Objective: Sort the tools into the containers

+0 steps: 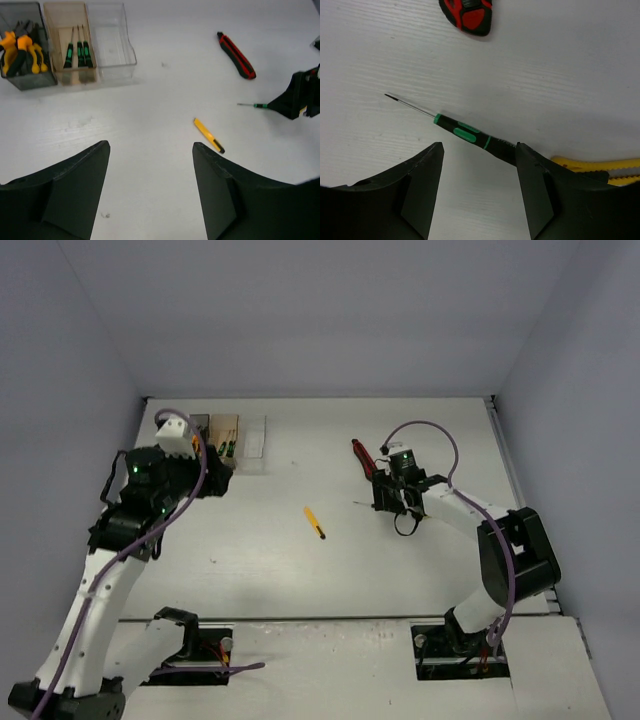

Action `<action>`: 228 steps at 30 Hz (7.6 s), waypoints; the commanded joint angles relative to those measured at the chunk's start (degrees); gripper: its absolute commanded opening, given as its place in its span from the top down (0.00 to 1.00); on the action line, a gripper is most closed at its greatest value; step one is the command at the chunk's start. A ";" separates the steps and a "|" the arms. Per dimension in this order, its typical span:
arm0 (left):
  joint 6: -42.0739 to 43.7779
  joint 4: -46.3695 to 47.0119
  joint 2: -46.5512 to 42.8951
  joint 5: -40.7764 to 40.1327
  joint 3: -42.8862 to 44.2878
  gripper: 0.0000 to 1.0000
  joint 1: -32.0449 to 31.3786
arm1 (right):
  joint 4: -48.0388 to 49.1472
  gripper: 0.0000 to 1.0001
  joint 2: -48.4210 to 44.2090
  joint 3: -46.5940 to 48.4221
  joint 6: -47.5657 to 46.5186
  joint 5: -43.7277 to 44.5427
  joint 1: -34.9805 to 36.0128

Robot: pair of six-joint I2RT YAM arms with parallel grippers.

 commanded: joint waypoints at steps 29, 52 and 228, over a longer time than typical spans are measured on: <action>-6.73 1.85 -8.52 9.85 -15.58 0.36 -0.16 | 0.09 1.00 5.90 -0.18 14.36 0.00 17.94; -26.88 33.09 4.19 -5.04 -14.81 0.35 -22.63 | 32.53 1.00 -17.00 -6.31 21.99 -7.90 30.01; 3.45 -6.34 35.46 -9.78 37.83 0.38 -5.94 | -5.54 0.28 -23.38 -11.76 36.59 22.02 -3.18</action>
